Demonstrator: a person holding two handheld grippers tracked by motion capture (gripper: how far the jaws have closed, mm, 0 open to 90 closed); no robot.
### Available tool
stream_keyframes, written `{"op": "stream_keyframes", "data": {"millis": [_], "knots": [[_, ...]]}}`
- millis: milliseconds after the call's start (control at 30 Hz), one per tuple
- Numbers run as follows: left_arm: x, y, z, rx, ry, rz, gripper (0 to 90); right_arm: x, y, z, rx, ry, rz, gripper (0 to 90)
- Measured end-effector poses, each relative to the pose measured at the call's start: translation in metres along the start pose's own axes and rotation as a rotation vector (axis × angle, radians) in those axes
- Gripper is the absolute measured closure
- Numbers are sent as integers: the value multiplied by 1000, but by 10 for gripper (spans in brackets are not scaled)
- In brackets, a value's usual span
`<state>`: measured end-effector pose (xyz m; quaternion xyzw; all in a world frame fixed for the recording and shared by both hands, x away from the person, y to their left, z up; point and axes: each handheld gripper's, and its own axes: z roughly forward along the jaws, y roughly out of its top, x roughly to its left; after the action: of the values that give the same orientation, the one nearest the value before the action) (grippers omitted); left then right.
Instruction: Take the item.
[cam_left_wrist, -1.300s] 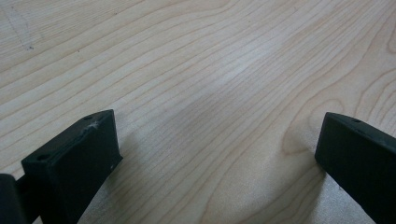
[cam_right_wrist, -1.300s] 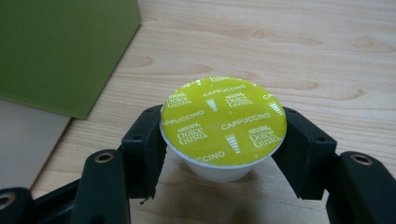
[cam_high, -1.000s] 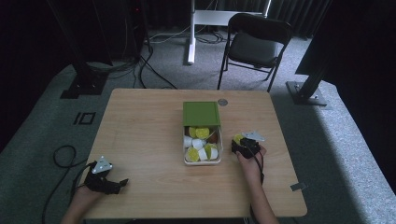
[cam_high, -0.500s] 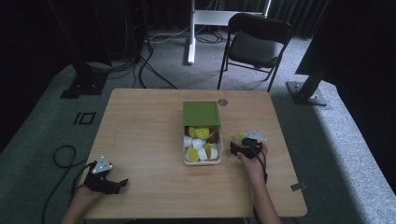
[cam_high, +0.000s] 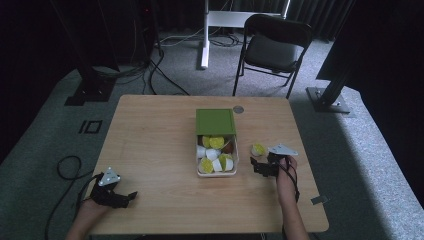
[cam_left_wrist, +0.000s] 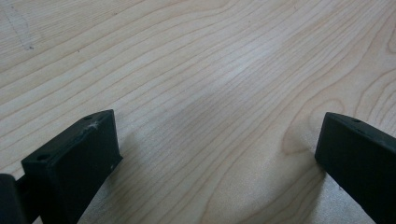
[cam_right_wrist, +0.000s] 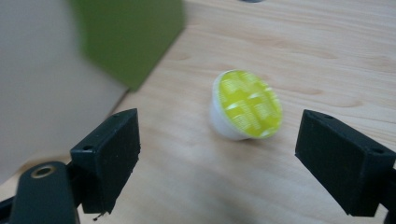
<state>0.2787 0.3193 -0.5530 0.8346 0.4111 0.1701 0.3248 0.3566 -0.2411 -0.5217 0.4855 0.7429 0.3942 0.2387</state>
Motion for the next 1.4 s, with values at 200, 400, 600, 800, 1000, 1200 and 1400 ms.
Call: {"op": "stream_keyframes", "data": {"millis": [200, 400, 600, 800, 1000, 1200, 1400], "knots": [[0, 0, 0, 0, 3, -4, 6, 3, -6, -13, -26, 110, -48, 141], [0, 0, 0, -1, 4, -5, 6, 6, -15, -20, -36, 231, -97, 143], [0, 0, 0, -1, 4, -5, 5, 15, -27, -25, 12, 383, -248, 143], [0, 0, 0, -1, 4, -4, 6, 18, -39, -29, 41, 499, -341, 143], [0, 0, 0, -1, 4, -5, 6, 17, -46, -35, 68, 566, -412, 143], [0, 0, 0, -1, 4, -4, 6, 18, -57, -37, 109, 717, -510, 143], [0, 0, 0, 0, 4, -4, 6, 9, -66, -35, 151, 723, -507, 143]]}}
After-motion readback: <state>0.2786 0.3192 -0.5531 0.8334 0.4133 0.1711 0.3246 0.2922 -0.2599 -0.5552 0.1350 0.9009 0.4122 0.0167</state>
